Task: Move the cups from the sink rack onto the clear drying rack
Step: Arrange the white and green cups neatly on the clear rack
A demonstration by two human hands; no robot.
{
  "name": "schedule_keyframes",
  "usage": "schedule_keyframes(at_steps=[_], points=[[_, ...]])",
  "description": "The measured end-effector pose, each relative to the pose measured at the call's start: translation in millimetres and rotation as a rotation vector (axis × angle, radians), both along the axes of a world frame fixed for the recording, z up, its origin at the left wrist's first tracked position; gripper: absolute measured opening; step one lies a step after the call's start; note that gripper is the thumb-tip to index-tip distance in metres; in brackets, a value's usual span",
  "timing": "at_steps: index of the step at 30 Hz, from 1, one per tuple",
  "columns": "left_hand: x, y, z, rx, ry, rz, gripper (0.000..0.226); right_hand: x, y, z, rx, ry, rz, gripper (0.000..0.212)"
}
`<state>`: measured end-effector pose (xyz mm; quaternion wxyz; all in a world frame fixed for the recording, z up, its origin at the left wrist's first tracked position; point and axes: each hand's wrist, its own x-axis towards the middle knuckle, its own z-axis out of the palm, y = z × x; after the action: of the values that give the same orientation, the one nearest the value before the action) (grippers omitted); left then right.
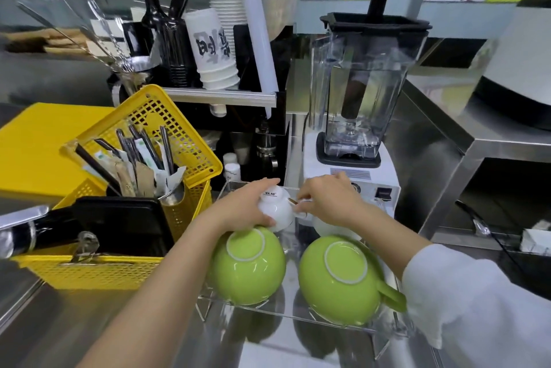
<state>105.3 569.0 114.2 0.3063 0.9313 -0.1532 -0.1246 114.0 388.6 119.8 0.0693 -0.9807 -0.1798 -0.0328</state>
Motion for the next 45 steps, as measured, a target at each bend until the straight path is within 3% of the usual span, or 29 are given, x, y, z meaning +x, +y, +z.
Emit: schedule_keyframes(at_steps=[2,5,8,12,17,19,24,40,42,45], points=[[-2.1,-1.9,3.0,-0.013,-0.009,0.017,0.084,-10.2,-7.3,7.3,0.077,0.002,-0.008,0.032],[-18.4,-12.0,15.5,-0.147,-0.226,0.175,0.072,-39.0,-28.8,28.8,0.326,0.015,0.007,0.032],[-49.8,-25.9,28.3,-0.305,-0.216,0.027,0.07,-76.9,-61.8,44.3,0.448,0.196,0.04,0.031],[-78.2,-43.7,21.7,-0.056,-0.023,-0.324,0.09,-113.0,-93.5,42.1,0.321,0.421,0.079,0.054],[-75.8,-58.9,4.5,0.112,-0.014,-0.392,0.106,-136.4,-102.9,25.5,0.129,0.359,0.077,0.083],[-77.2,-64.5,3.1,0.099,0.026,-0.399,0.107,-140.5,-102.8,18.8,0.136,0.349,0.055,0.079],[-80.8,-66.8,-0.1,0.074,-0.058,-0.304,0.105,-142.8,-99.2,8.3,0.129,0.166,0.084,0.043],[-98.0,-67.9,0.2,0.27,-0.183,-0.133,0.101,-116.7,-94.9,-13.5,0.128,0.112,0.159,0.052],[-98.5,-67.4,-0.1,0.266,-0.176,-0.141,0.1,-116.3,-97.0,-14.8,0.138,0.105,0.153,0.046],[-100.3,-65.7,-1.9,0.269,-0.174,-0.152,0.101,-118.2,-100.3,-14.8,0.15,0.102,0.14,0.021]])
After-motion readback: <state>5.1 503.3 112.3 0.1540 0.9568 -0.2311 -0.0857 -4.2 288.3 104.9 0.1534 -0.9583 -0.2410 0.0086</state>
